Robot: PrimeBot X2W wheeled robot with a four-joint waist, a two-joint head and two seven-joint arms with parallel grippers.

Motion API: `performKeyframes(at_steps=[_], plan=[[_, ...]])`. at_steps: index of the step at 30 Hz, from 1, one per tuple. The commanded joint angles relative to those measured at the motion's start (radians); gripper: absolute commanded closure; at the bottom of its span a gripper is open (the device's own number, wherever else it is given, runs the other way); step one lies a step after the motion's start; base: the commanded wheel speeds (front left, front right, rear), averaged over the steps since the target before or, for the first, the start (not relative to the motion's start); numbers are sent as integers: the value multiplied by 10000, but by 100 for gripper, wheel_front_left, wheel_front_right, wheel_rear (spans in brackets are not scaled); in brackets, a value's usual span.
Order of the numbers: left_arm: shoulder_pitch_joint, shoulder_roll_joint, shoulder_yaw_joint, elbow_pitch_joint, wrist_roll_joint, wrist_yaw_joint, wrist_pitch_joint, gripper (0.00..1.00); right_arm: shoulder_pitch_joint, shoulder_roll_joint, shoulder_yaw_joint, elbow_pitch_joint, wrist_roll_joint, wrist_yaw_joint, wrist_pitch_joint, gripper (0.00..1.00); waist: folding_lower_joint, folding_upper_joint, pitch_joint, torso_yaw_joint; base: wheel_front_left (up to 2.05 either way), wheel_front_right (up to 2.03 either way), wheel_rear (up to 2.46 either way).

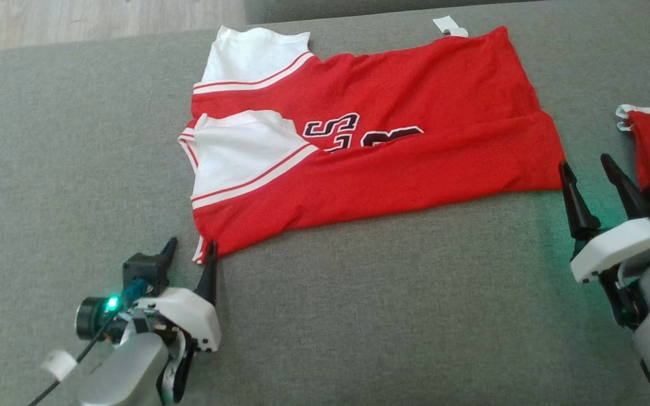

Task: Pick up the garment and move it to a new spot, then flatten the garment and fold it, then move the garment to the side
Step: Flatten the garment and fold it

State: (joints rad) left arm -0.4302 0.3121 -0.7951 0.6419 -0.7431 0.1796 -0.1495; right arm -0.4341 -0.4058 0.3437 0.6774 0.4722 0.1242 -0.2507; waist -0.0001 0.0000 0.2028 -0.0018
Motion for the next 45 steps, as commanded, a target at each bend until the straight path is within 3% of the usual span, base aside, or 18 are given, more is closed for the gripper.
performKeyframes(at_steps=[1, 2, 3, 4, 11, 18, 19, 20, 21, 29, 37, 45], plan=[[-218, 129, 145, -23, -68, -44, 134, 0, 132, -54, 112, -161, -30, 65, -111, 0, 1, 0, 2, 15, 0, 0, 0], [-206, 95, 104, -14, -111, -117, 232, 16, 98, -26, 114, -51, 2, 65, -111, 0, 1, 0, 1, 36, 0, 0, 0], [-185, 59, 36, -17, -157, -223, 373, 70, 59, 12, 134, 101, 46, 65, -111, 0, 1, 0, 0, 65, 0, 0, 0], [-142, -5, 12, -55, -277, -359, 516, 100, 10, 39, 151, 321, 68, 65, -111, 0, 1, 0, 0, 106, 0, 0, 0], [-251, 70, -234, -869, -58, -773, 171, 100, -738, 353, 8, 2229, 224, 65, -111, 0, 1, 0, 71, 481, 0, 0, 0], [-368, 471, -251, -1224, 388, -546, -376, 100, -1279, 616, 345, 3494, 773, 65, 195, 0, 1, 0, 35, 675, 0, 0, 0], [-375, 502, -256, -1243, 414, -527, -395, 100, -1305, 633, 487, 3622, 820, 65, 315, 25, 1, 0, 0, 699, 0, 0, 0], [-376, 529, -247, -1264, 431, -497, -423, 100, -1306, 671, 638, 3711, 898, 65, 453, 89, 1, 0, -39, 714, 0, 0, 0], [-367, 557, -240, -1271, 437, -478, -444, 100, -1292, 701, 729, 3809, 1031, 65, 589, 100, 1, 0, -107, 727, 0, 0, 0], [152, 863, -191, -1332, 354, -347, -611, 100, -760, 530, 1371, 3991, 1627, 65, 419, 100, 1, 0, -1008, 638, 0, 0, 0], [1861, 1514, -445, -2323, 163, 36, -454, 100, 827, -56, 2403, 3393, 1985, 65, 348, 100, 1, 0, -2077, 338, 0, 0, 0], [3021, 1833, -575, -3410, -32, 240, -560, 100, 1981, -588, 2425, 2593, 2654, 65, 127, 100, 1, 0, -2357, 220, 0, 0, 0]])
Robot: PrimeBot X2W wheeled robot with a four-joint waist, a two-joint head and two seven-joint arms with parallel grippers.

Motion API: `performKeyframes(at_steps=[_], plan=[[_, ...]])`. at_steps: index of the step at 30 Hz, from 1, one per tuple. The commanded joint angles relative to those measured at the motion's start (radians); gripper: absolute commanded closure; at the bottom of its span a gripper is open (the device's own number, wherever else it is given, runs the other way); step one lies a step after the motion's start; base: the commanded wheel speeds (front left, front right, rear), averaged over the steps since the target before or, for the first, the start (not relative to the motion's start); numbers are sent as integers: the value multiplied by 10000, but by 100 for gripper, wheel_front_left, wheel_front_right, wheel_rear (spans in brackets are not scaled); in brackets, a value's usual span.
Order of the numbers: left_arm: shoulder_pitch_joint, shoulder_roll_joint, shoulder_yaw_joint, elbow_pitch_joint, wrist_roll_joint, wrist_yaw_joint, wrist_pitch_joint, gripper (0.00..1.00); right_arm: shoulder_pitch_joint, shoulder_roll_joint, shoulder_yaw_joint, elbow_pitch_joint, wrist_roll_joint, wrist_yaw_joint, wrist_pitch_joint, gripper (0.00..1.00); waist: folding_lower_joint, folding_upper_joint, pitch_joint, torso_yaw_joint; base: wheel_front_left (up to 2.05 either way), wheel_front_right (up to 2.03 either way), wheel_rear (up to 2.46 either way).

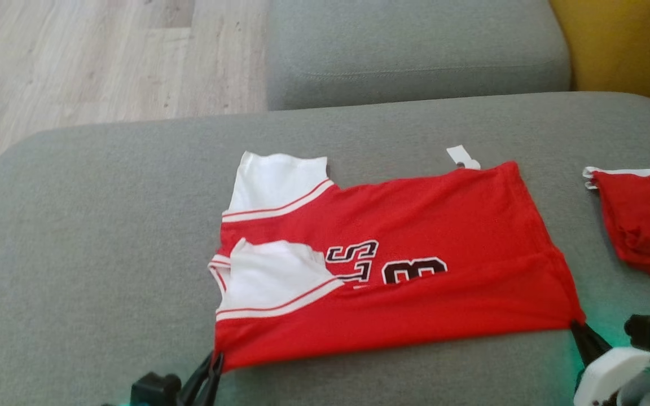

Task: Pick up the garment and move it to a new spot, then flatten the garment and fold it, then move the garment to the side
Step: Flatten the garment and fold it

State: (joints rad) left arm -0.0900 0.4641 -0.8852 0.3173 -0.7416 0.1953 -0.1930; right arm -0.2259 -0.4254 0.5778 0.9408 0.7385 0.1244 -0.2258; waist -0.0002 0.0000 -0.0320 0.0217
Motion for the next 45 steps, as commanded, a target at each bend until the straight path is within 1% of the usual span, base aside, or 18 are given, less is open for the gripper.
performKeyframes(at_steps=[1, 6, 8, 9, 10, 11, 12, 14, 19, 23, 26, 29, 33, 36, 38, 39, 41, 45], plan=[[-283, 302, 327, -243, -108, 78, -137, 100, -27, -423, 34, -154, 72, 63, -149, 100, 2, 0, -30, -38, 0, 0, 0], [-122, 309, 289, -409, -126, 210, -133, 100, 72, -558, 175, -541, -59, 63, -157, 100, 2, 0, -108, -192, 0, 0, 0], [-155, 324, 273, -423, -108, 242, -88, 100, 41, -577, 175, -652, -71, 63, -93, 92, 2, 0, -111, -240, 0, 0, 0], [-186, 325, 272, -430, -109, 254, -56, 100, 29, -596, 175, -706, -76, 63, -56, 83, 2, 0, -105, -254, 0, 0, 0], [-225, 330, 262, -434, -99, 258, -21, 100, 22, -619, 168, -755, -74, 63, -12, 64, 2, 0, -100, -264, 0, 0, 0], [-264, 328, 256, -432, -97, 262, 14, 100, 12, -652, 161, -801, -83, 63, 30, 0, 2, 0, -96, -274, 0, 0, 0], [-299, 321, 256, -424, -104, 271, 49, 100, -9, -689, 128, -858, -100, 63, 25, 0, 2, 0, -94, -289, 0, 0, 0], [-364, 292, 275, -418, -158, 278, 131, 0, -41, -756, 76, -970, -155, 63, 31, 0, 2, 0, -99, -329, 0, 0, 0], [-834, 471, 324, -744, -42, 304, 394, 0, -189, -922, -167, -1556, -419, 63, -52, 0, 2, 0, -32, -494, 0, 0, 0], [-2092, 860, 503, -1092, 289, 122, 835, 0, -358, -1008, -609, -2169, -869, 63, -138, 0, 2, 0, 211, -618, 0, 0, 0], [-3649, 1047, 680, -1225, 525, -231, 1489, 0, -458, -985, -923, -2797, -1349, 63, -113, 0, 2, 0, 758, -772, 0, 0, 0], [-5446, 1055, 743, -1019, 624, -856, 2471, 0, -572, -939, -1202, -3563, -1725, 63, 103, 0, 2, 0, 1501, -990, 0, 0, 0], [-7626, 725, 834, -54, 450, -1835, 3548, 0, -697, -847, -1550, -4501, -2223, 63, 396, 0, 2, 0, 2340, -1334, 0, 0, 0], [-8860, 583, 850, 1078, 353, -2306, 4334, 0, -744, -692, -1740, -5130, -2503, 63, 653, 0, 2, 0, 2852, -1650, 0, 0, 0], [-9444, 529, 826, 1881, 263, -2454, 4961, 0, -766, -607, -1810, -5475, -2611, 63, 788, 0, 2, 0, 3128, -1859, 0, 0, 0], [-9444, 529, 826, 1881, 263, -2454, 4961, 0, -766, -607, -1810, -5475, -2611, 63, 788, 0, 2, 0, 3128, -1859, 0, 0, 0], [-9883, 549, 782, 2650, 189, -2577, 5538, 0, -796, -532, -1862, -5754, -2683, 63, 890, 0, 2, 0, 3373, -2067, 0, 0, 0], [-10460, 747, 672, 3896, 252, -2645, 6291, 0, -870, -423, -1916, -6145, -2774, 63, 1021, 0, 2, 0, 3847, -2458, 0, 0, 0]])
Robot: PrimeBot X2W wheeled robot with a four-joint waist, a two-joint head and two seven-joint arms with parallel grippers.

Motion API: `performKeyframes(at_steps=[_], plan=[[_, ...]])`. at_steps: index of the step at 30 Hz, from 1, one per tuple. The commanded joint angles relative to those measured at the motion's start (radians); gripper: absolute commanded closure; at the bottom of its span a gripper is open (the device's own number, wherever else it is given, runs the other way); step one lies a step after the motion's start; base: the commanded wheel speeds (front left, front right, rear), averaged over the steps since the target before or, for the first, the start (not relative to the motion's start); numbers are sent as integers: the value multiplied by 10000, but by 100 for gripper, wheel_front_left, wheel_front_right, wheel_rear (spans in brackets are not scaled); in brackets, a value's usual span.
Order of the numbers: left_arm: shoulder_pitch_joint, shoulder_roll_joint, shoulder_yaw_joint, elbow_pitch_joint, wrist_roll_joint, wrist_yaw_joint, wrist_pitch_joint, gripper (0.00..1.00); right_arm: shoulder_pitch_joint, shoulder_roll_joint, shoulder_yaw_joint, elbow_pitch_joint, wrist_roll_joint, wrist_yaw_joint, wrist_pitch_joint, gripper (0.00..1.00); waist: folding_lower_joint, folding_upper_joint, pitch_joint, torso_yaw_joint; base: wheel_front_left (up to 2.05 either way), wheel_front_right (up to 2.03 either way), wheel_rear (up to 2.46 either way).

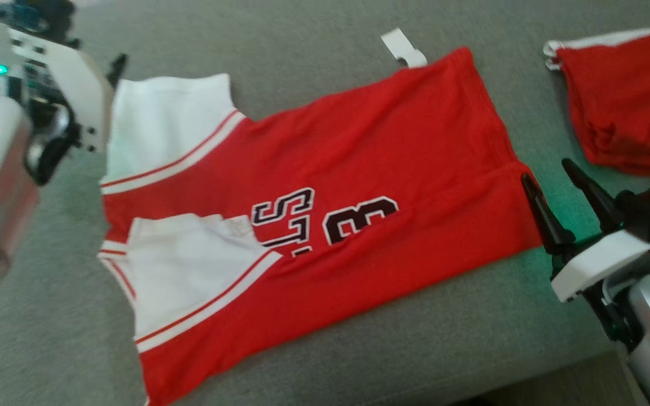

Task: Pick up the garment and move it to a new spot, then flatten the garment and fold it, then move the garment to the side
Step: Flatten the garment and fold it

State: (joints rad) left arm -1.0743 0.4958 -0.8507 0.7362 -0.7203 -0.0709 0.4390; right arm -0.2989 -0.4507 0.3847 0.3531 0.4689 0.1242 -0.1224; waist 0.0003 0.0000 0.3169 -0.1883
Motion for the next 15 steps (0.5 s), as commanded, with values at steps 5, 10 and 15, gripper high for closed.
performKeyframes(at_steps=[5, 10, 15], plan=[[-996, 760, 1, 814, 611, 106, -38, 0, -218, -20, -92, -441, -47, 65, -20, 0, -3, 0, 791, -657, 0, 0, 0], [-975, 748, -222, 1515, 730, 10, 12, 0, -234, 110, -200, -347, -48, 65, -140, 0, -3, 0, 949, -715, 0, 0, 0], [-967, 577, -269, 1859, 452, -278, 112, 0, -281, 178, -353, -270, -78, 65, -216, 0, -3, 0, 987, -654, 0, 0, 0]])
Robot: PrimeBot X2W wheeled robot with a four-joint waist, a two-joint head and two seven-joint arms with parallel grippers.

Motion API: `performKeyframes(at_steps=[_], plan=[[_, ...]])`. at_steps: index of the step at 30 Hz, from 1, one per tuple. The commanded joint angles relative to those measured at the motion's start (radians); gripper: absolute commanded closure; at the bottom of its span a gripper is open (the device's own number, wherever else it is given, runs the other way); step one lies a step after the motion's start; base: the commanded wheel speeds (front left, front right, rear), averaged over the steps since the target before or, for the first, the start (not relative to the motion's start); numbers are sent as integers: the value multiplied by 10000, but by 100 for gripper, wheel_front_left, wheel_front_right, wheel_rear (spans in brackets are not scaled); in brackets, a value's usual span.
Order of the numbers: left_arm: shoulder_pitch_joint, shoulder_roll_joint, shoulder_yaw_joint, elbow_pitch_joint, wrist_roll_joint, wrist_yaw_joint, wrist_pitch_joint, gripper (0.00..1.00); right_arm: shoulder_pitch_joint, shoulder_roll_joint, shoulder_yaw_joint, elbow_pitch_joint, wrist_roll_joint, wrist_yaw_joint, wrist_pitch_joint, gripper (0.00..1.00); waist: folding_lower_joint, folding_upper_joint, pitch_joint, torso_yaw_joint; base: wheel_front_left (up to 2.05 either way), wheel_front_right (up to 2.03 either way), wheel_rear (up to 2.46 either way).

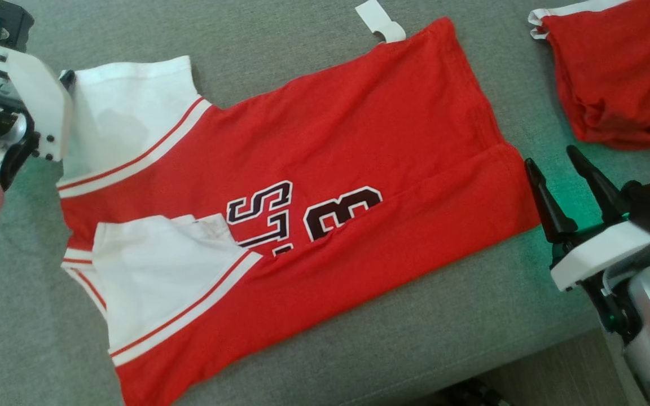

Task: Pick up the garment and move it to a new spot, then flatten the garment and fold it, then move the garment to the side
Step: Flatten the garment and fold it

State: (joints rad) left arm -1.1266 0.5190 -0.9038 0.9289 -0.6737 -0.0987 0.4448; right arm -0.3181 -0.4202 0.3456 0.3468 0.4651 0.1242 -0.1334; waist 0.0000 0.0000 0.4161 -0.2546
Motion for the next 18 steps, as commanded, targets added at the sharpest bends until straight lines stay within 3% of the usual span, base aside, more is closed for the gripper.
performKeyframes(at_steps=[1, 2, 3, 4, 5, 7, 10, 18], plan=[[-413, 272, 268, -44, -98, -33, 99, 0, -99, -122, 15, -203, -50, 65, -106, 0, 0, 0, -13, 36, 0, 0, 0], [-380, 212, 271, -22, -186, -66, 164, 7, -110, -120, -8, -199, -64, 65, -105, 0, 0, 0, -19, 60, 0, 0, 0], [-360, 176, 248, -25, -238, -104, 195, 27, -123, -122, -37, -192, -78, 65, -105, 0, 0, 0, -22, 90, 0, 0, 0], [-351, 155, 233, -29, -280, -133, 193, 55, -137, -122, -67, -187, -88, 65, -106, 0, 0, 0, -19, 116, 0, 0, 0], [-335, 123, 219, -41, -341, -165, 201, 75, -150, -123, -97, -186, -97, 65, -107, 0, 0, 0, -19, 149, 0, 0, 0], [-285, 51, 206, -90, -518, -223, 233, 100, -185, -128, -154, -185, -114, 65, -94, 0, 0, 0, -21, 210, 0, 0, 0], [-247, 1, 203, -322, -790, -282, 100, 100, -307, -152, -203, -194, -140, 65, -70, 0, 0, 0, -33, 301, 0, 0, 0], [-744, -58, -41, -811, -331, -308, -1678, 100, -1632, -203, 102, 193, 445, 65, 730, 0, 0, 0, -183, 726, 0, 0, 0]])
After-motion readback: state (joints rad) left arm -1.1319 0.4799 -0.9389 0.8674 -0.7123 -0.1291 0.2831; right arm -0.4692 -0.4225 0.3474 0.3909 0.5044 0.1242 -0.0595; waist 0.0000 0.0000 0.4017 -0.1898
